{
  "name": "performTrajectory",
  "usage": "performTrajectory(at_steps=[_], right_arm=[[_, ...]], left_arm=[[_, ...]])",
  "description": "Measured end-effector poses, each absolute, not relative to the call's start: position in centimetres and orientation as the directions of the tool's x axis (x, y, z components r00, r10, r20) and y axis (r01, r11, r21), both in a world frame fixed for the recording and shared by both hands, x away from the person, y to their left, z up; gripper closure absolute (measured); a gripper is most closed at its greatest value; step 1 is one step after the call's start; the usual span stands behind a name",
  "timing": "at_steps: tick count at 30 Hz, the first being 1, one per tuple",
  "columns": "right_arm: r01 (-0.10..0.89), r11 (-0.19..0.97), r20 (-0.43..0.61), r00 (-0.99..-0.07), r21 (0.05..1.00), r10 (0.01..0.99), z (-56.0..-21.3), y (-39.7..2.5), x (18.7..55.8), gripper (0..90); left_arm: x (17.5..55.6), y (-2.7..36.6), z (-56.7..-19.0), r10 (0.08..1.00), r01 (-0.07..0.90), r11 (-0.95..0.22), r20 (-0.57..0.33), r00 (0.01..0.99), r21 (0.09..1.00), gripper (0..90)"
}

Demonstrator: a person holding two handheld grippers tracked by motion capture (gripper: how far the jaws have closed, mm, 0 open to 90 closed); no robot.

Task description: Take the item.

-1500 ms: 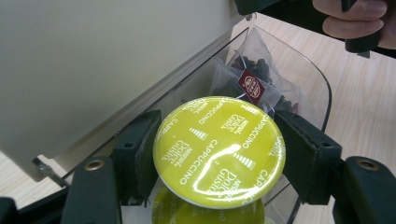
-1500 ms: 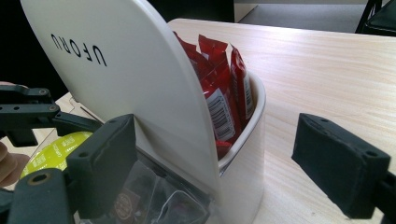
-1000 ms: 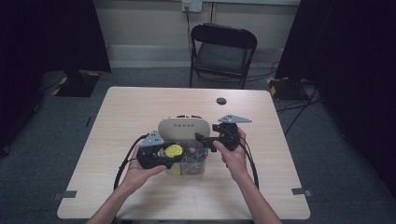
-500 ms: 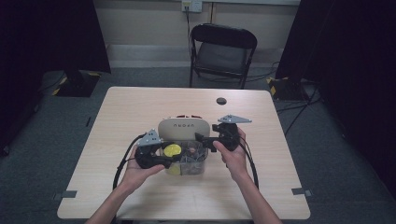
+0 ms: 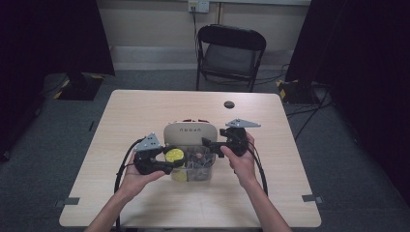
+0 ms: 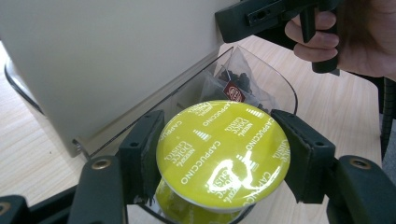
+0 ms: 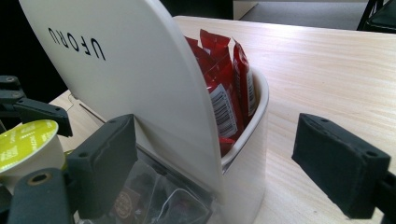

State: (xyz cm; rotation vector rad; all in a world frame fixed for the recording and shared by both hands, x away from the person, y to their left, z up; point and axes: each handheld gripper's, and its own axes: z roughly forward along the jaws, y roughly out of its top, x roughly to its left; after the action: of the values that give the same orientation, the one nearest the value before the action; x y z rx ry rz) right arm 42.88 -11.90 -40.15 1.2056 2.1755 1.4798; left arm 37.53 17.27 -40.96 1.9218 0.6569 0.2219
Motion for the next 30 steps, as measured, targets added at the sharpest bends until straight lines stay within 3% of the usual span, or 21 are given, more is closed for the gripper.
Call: performTrajectory(at_steps=[30], right_arm=[[0.488,0.15,0.227,-0.628,0.86,0.745,-40.1,-11.9,42.8,13.2]], left_arm=[[37.9,23.1,-39.4,0.594,0.363,-0.248,-0.155,0.789,0.898,37.7]])
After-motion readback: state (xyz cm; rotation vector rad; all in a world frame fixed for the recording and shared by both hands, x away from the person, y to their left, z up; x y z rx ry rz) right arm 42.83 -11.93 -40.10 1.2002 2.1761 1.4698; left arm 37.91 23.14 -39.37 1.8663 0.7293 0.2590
